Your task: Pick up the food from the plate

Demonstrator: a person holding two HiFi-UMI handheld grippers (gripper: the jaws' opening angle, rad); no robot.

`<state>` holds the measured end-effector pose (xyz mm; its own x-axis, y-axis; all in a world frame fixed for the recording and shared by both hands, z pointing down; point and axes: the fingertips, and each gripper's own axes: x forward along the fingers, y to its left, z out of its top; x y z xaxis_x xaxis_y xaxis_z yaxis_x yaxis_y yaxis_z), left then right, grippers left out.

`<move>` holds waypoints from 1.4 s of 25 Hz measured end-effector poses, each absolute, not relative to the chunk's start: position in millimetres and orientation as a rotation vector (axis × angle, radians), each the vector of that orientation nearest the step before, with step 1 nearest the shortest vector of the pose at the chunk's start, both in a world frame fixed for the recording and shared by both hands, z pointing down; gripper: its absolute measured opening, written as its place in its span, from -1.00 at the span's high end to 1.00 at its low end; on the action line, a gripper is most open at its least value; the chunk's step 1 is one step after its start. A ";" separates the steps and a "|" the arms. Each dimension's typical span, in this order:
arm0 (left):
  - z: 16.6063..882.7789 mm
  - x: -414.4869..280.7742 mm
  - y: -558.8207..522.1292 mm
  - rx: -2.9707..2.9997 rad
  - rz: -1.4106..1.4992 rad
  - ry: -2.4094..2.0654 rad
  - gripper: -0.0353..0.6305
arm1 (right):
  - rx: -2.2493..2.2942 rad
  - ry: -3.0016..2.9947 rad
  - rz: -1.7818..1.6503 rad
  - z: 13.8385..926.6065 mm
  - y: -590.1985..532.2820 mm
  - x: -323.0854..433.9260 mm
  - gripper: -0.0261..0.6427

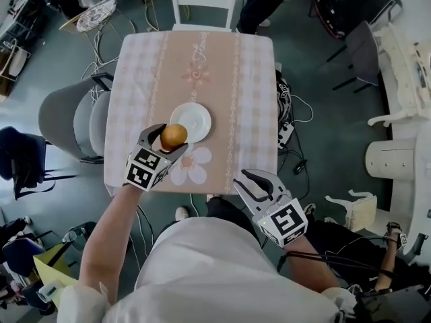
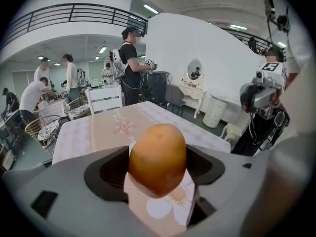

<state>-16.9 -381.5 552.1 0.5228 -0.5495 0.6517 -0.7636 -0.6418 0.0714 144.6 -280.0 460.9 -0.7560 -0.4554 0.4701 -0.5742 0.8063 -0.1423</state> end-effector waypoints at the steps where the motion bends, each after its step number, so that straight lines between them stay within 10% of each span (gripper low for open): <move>1: 542.4 -19.5 -374.2 2.423 0.820 -1.094 -0.20 | 0.766 -2.576 0.381 459.6 -277.2 139.9 0.56; 35: 363.1 -119.7 -105.8 2.633 0.296 -1.097 -0.20 | 0.764 -2.598 0.200 426.1 -116.3 -14.8 0.62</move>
